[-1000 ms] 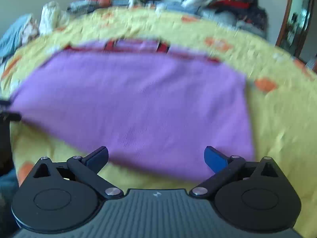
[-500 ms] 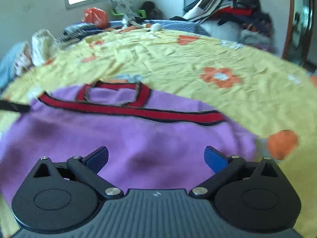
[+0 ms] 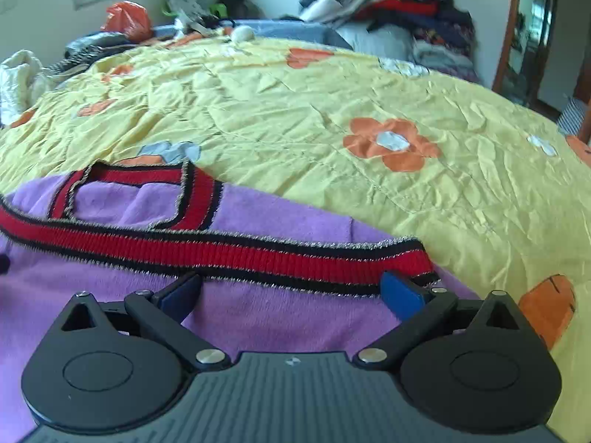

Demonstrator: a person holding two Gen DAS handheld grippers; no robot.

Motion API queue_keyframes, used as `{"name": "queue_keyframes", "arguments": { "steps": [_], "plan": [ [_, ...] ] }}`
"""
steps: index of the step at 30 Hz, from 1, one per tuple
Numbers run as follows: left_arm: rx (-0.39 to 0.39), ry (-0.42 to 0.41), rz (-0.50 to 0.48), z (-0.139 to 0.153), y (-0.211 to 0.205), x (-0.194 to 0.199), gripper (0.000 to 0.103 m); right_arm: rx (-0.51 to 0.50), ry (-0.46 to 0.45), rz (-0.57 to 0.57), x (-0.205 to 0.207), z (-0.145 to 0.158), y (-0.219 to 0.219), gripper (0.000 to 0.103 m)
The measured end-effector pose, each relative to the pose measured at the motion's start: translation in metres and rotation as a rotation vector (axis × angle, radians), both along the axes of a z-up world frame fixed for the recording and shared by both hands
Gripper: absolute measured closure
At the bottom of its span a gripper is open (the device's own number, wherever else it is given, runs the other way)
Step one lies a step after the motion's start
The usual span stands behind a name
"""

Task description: Fold small clothes

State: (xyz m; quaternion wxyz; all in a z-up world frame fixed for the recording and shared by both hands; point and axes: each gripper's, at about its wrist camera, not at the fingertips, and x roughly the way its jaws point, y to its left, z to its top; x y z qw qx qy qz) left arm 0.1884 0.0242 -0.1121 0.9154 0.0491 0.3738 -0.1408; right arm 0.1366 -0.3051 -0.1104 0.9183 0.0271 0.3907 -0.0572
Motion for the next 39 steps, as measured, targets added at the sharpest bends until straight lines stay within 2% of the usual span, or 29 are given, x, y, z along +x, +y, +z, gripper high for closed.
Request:
{"name": "queue_keyframes", "arguments": {
  "steps": [4,7,9,11,13,16,19,21,23,25,26,28,30,32,34,37,39],
  "plan": [
    [-0.001,-0.01,-0.004,0.0,0.0,-0.002,0.0,-0.041,-0.029,0.051,-0.031,0.011,0.031,0.0],
    [-0.003,-0.013,-0.008,-0.001,0.0,-0.002,0.0,-0.051,-0.029,0.055,-0.05,0.004,0.044,0.0],
    [-0.001,-0.018,-0.012,-0.001,-0.001,-0.002,0.0,-0.006,-0.045,0.042,-0.06,-0.005,0.038,0.0],
    [-0.001,-0.021,-0.014,-0.001,-0.001,-0.002,0.0,-0.007,-0.069,0.06,-0.066,-0.007,0.032,0.0],
    [-0.001,-0.023,-0.013,-0.002,-0.001,-0.003,0.0,-0.007,-0.05,0.047,-0.068,-0.003,0.029,0.0],
    [-0.003,-0.013,-0.006,0.0,-0.001,-0.003,0.0,-0.034,-0.05,0.027,-0.084,0.009,0.042,0.0],
    [-0.014,-0.005,0.003,0.004,0.004,-0.009,0.0,0.019,-0.067,0.057,-0.11,0.009,0.055,0.0],
    [-0.006,-0.009,-0.004,0.004,0.009,-0.016,0.0,-0.005,-0.045,0.048,-0.124,-0.002,0.062,0.0],
    [-0.002,-0.016,-0.015,0.001,0.018,-0.021,0.0,-0.008,-0.087,0.044,-0.145,-0.011,0.062,0.0],
    [-0.002,-0.025,-0.018,0.001,0.037,-0.024,0.0,-0.043,-0.067,0.042,-0.161,-0.011,0.064,0.0],
    [-0.003,-0.015,0.011,0.002,0.049,-0.022,0.0,-0.038,-0.051,0.037,-0.167,-0.008,0.065,0.0],
    [-0.072,0.02,0.046,0.004,0.081,-0.013,0.0,-0.021,-0.035,0.025,-0.176,-0.003,0.069,0.0],
    [-0.117,0.045,0.039,0.006,0.108,-0.004,0.0,-0.071,-0.07,0.049,-0.185,0.002,0.086,0.0],
    [-0.173,0.09,-0.003,0.008,0.126,0.007,0.0,-0.124,-0.123,0.068,-0.191,0.006,0.112,0.0],
    [-0.233,0.126,-0.072,0.01,0.135,0.017,0.0,-0.155,-0.15,0.146,-0.194,0.005,0.142,0.0],
    [-0.278,0.157,-0.15,0.015,0.134,0.031,0.0,-0.225,-0.241,0.255,-0.2,0.003,0.193,0.0],
    [-0.33,0.196,-0.223,0.014,0.128,0.042,0.0,-0.277,-0.258,0.312,-0.2,-0.003,0.223,0.0]
  ]
}}
